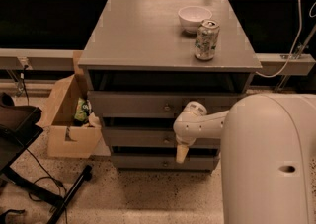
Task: Open middle drawer
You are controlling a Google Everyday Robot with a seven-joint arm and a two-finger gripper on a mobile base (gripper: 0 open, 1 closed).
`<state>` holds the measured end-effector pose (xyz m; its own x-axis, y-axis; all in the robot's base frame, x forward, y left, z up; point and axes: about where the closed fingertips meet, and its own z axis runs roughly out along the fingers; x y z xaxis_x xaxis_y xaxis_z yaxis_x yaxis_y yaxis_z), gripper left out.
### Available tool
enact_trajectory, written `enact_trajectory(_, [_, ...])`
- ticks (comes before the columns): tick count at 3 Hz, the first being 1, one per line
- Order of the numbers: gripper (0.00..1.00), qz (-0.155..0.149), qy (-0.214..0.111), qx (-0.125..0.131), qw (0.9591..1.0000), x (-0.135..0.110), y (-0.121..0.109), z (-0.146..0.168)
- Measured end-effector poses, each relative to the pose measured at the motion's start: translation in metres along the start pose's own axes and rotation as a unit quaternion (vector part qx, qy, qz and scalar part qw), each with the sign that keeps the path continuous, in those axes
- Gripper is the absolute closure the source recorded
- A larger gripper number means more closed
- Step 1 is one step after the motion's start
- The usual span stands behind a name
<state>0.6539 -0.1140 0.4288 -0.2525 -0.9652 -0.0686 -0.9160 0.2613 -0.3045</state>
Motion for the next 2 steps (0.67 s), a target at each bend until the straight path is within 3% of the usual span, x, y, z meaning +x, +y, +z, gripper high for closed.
enact_trajectory(1, [0.00,0.004,0.001,-0.007,1.0000,-0.003,0.000,0.010])
enact_trajectory(2, [0.18,0.004,0.002,-0.023,0.9997,-0.006,0.004,0.020])
